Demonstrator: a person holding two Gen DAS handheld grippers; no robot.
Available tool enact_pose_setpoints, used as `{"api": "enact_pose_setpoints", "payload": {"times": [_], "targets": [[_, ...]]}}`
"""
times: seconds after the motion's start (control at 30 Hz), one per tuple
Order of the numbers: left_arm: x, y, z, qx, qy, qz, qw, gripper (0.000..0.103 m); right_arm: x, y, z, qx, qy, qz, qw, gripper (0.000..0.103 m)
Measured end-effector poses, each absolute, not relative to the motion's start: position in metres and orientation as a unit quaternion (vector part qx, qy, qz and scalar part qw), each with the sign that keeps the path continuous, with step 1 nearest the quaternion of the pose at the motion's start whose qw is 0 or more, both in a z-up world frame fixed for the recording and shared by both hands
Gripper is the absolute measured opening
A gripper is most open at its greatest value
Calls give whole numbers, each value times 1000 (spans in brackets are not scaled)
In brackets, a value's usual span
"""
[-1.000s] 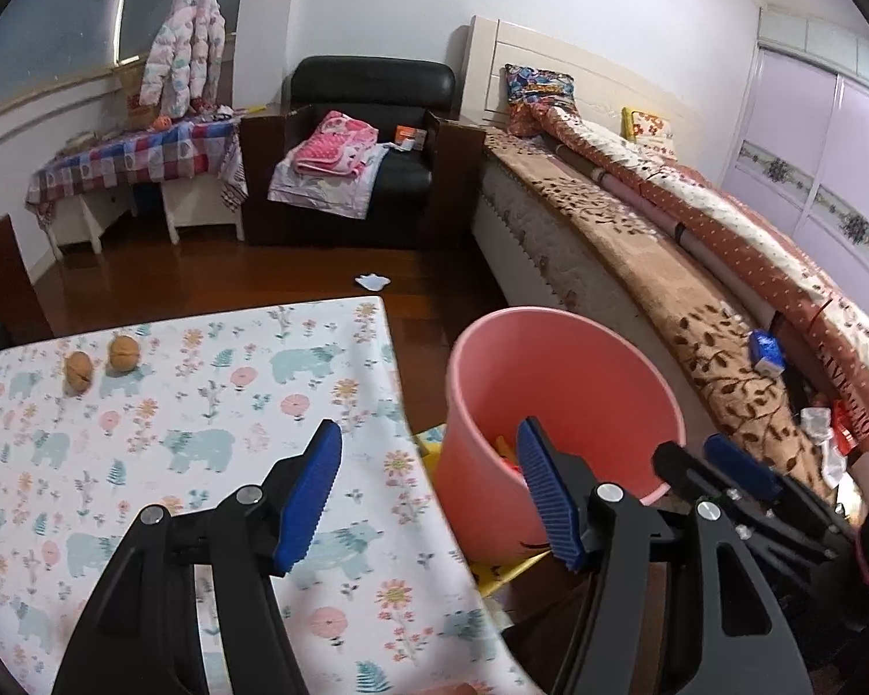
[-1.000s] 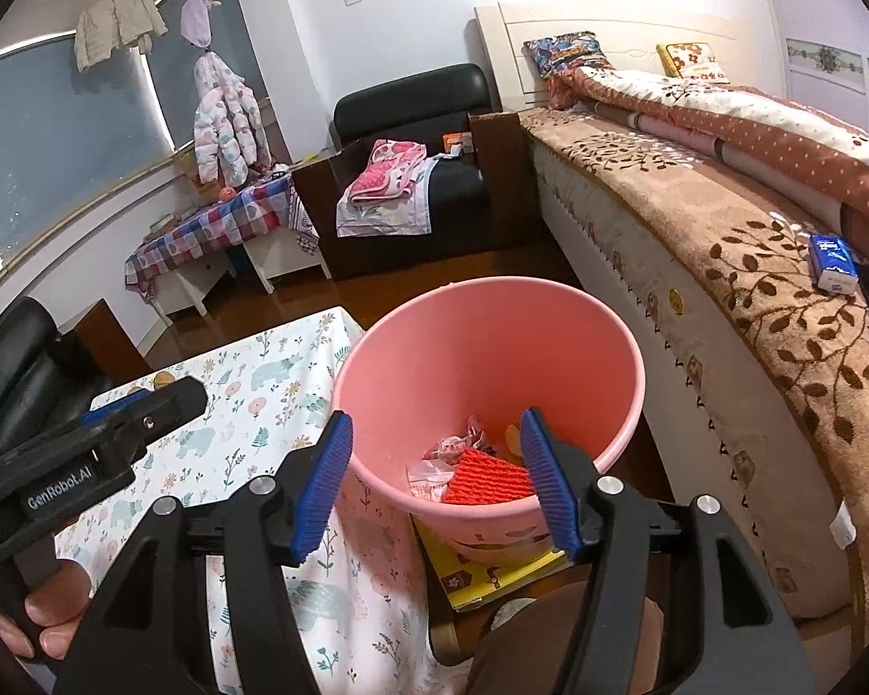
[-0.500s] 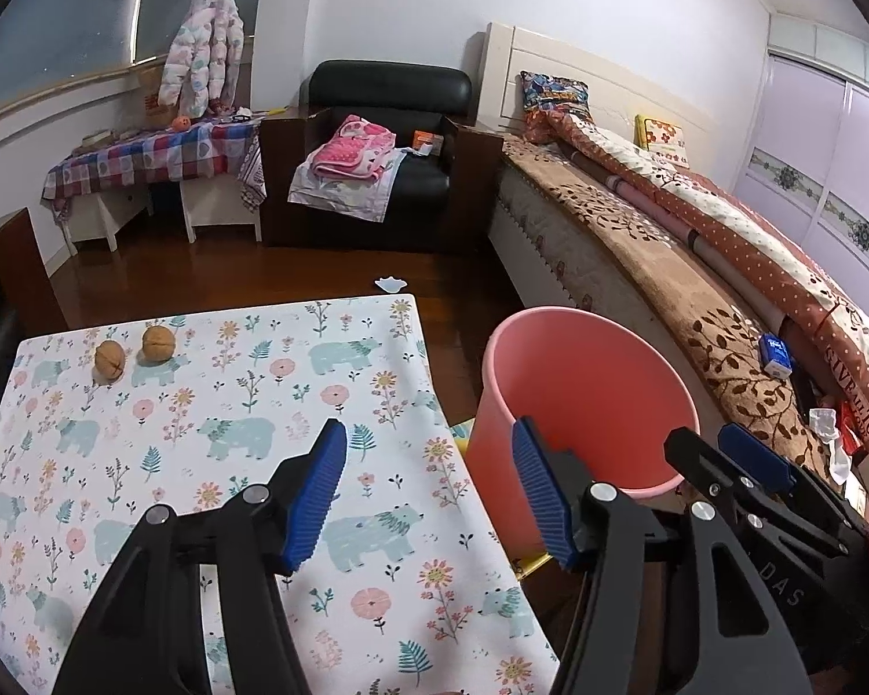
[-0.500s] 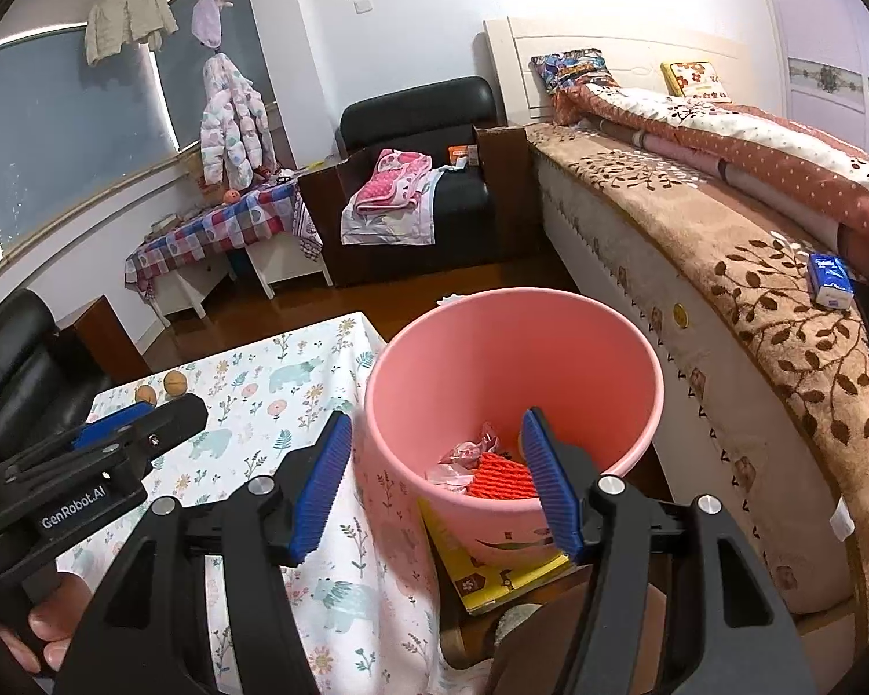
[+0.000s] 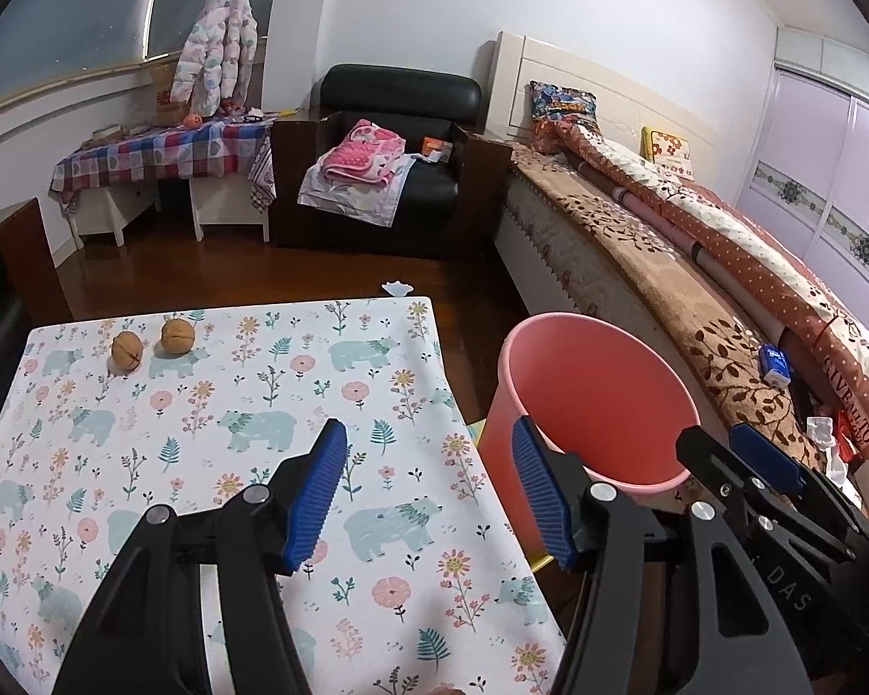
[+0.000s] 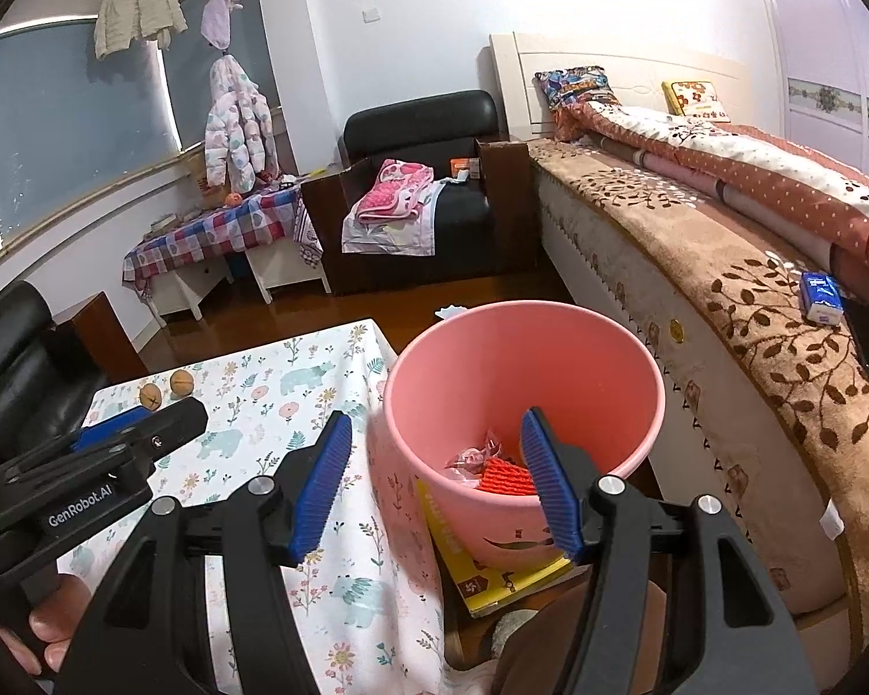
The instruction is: Collect trash
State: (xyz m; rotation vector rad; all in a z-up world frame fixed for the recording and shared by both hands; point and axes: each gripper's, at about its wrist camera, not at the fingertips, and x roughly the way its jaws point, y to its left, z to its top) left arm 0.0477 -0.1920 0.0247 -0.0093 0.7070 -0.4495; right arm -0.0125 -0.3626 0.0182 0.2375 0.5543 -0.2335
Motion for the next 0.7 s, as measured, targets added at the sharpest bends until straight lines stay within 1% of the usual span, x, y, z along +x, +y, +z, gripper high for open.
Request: {"api": "enact_pose_setpoints", "payload": {"times": [0.7], "targets": [[29,-186,34,-2,333,-218,917,59,-28,-357,24,116,260,-124,951,61]]}}
